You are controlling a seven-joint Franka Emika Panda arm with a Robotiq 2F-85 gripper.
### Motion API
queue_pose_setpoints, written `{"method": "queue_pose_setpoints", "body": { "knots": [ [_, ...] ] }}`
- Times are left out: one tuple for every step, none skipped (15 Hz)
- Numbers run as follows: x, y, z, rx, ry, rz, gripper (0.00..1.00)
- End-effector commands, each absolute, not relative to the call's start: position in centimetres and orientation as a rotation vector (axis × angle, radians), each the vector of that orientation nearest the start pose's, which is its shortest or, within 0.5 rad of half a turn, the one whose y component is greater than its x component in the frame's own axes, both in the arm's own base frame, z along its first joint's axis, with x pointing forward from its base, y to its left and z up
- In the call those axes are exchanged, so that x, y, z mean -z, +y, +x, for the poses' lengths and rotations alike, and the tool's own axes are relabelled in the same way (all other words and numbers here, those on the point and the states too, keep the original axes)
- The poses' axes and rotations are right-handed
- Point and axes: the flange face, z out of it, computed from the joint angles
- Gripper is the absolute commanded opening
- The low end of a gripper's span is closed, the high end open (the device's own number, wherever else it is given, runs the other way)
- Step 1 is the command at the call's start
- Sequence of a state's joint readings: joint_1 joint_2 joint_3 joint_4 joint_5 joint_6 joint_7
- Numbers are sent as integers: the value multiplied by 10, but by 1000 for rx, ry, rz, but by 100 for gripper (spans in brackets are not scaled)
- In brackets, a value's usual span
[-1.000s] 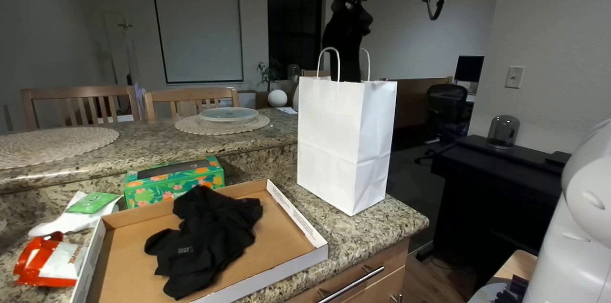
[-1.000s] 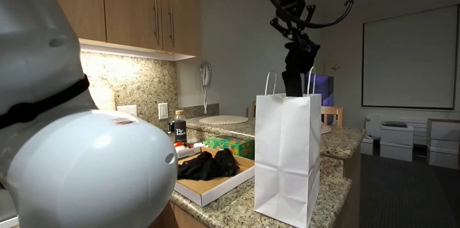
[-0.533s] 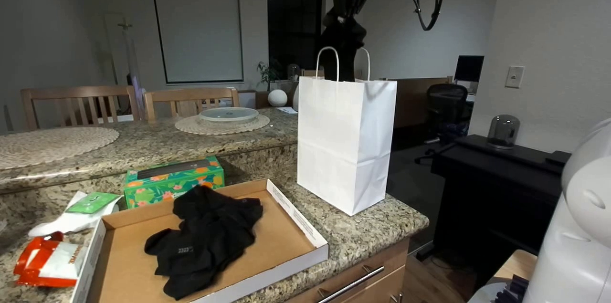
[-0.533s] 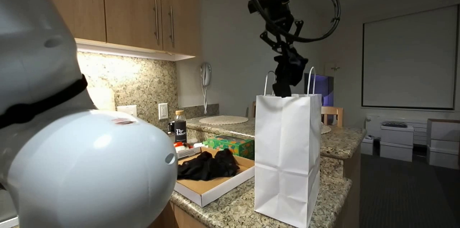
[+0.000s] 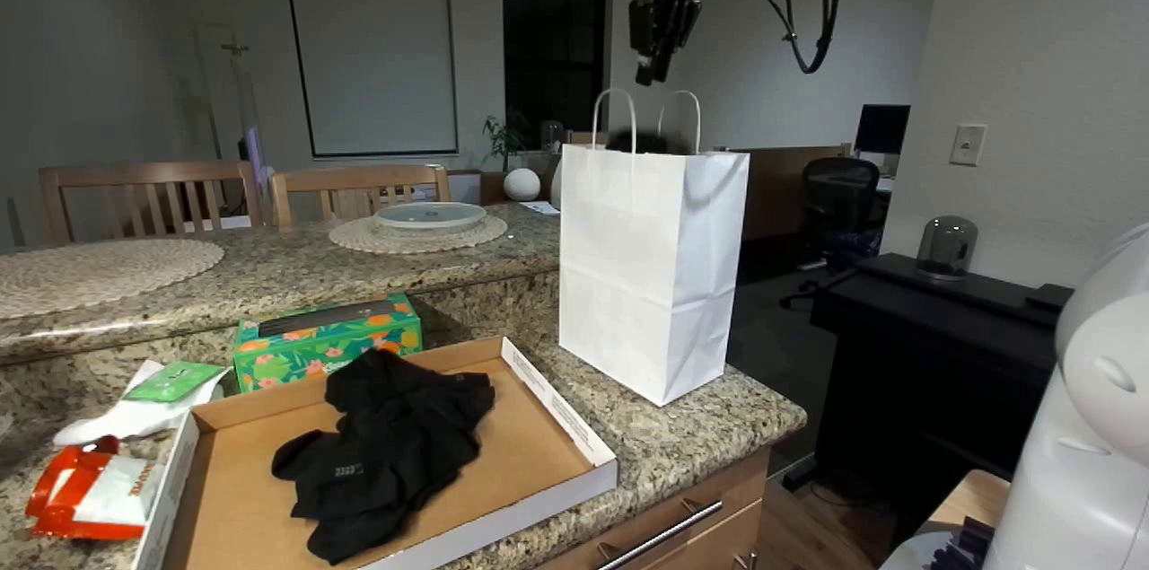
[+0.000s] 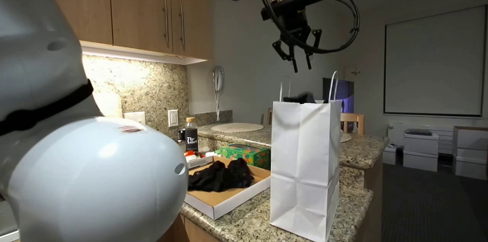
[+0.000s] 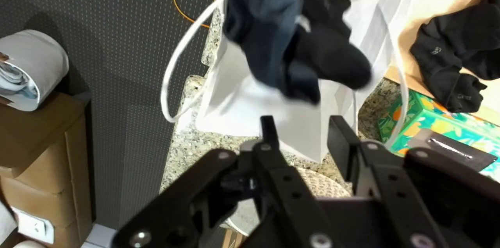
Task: Place the black socks inside the white paper bag
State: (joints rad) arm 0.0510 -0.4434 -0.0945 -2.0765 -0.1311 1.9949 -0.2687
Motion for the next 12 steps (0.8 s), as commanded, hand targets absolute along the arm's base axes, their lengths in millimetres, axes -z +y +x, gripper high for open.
{"method": "queue_pose_setpoints", "body": {
  "knots": [
    [-677,-32,443,690,-328,-3195,69],
    [-690,-27,442,740,-319,-3181,77],
    [-708,-16,440,820,-333,-3158,82],
    [-722,-3,439,877,-364,-3141,90],
    [-732,15,439,919,-418,-3126,95],
    [-740,34,439,936,-464,-3115,100],
    [-740,57,444,944,-474,-3113,100],
    [-738,80,446,931,-503,-3115,100],
    [-729,107,448,892,-546,-3106,100],
    [-719,133,449,869,-582,-3095,100],
    [-707,159,453,885,-596,-3062,100],
    [-694,181,456,867,-614,-3044,100]
  ]
}}
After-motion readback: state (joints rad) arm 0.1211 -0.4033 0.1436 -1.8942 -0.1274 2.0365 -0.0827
